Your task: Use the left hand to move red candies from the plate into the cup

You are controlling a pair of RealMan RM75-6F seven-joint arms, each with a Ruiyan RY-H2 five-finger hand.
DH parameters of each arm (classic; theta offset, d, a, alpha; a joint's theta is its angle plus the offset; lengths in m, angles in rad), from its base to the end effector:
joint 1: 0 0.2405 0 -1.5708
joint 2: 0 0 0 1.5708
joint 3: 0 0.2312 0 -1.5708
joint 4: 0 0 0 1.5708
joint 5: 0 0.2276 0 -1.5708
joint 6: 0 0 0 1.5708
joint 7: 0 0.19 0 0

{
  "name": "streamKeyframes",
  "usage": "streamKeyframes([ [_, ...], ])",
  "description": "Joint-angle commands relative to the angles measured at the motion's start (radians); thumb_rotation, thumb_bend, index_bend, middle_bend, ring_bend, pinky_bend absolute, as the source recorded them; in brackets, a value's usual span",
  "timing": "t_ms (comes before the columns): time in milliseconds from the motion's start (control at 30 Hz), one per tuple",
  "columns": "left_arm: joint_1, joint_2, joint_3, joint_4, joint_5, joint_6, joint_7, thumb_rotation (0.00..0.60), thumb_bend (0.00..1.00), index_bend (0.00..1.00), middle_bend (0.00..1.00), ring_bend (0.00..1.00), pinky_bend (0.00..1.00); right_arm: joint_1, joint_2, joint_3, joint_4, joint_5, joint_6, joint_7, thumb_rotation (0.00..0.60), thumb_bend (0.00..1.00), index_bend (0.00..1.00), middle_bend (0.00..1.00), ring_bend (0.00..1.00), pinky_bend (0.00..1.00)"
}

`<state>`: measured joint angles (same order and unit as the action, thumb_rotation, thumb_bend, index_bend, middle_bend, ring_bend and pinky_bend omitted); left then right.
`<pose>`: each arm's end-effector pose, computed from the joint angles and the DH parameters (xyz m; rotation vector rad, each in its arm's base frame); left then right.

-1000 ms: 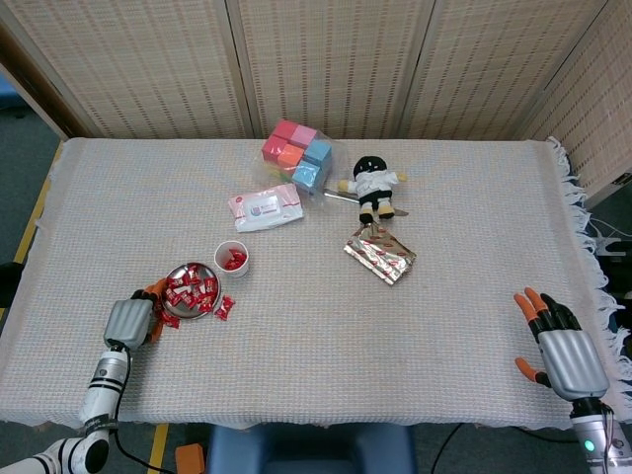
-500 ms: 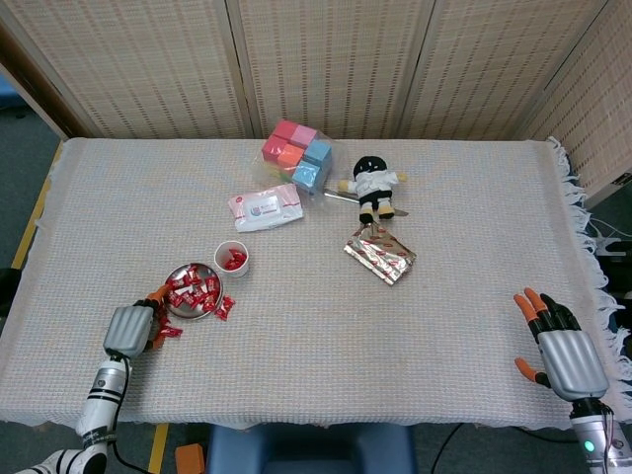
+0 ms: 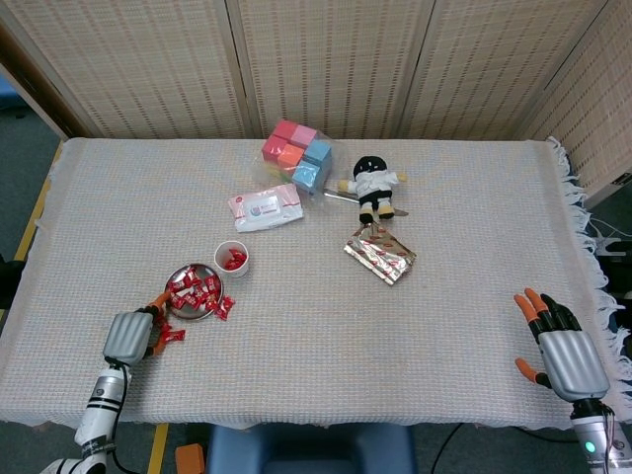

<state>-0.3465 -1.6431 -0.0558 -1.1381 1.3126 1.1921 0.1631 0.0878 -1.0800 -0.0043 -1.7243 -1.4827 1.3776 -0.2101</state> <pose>-0.2934 0.3020 -0.0291 -1.5774 -0.9605 -0.7407 -0.2898 -0.2108 0.1050 1.5260 -0.9164 0.7011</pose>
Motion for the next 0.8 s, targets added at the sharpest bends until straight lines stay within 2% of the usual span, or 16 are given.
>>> streamKeyframes([
  [33,0.011,0.003,0.01,-0.008,0.017,0.016,-0.011,0.6,0.37,0.16,0.44,0.49,1.0,0.001,-0.001,0.0,0.0,0.0,-0.002,0.0,0.6,0.14,0.0,0.0,0.0,0.13],
  [300,0.033,-0.002,0.029,-0.009,0.056,0.051,-0.027,0.6,0.37,0.39,0.51,0.52,1.0,0.002,-0.001,-0.002,0.0,-0.001,-0.005,-0.002,0.6,0.14,0.0,0.0,0.0,0.13],
  [633,0.042,-0.005,0.036,-0.016,0.084,0.065,-0.034,0.6,0.39,0.45,0.54,0.53,1.0,0.001,0.001,-0.002,-0.001,-0.003,-0.005,0.0,0.6,0.14,0.0,0.0,0.0,0.14],
  [800,0.046,-0.005,0.032,-0.017,0.095,0.077,-0.048,0.6,0.48,0.52,0.61,0.57,1.0,0.001,0.001,-0.001,-0.001,-0.001,-0.005,0.0,0.6,0.14,0.0,0.0,0.0,0.14],
])
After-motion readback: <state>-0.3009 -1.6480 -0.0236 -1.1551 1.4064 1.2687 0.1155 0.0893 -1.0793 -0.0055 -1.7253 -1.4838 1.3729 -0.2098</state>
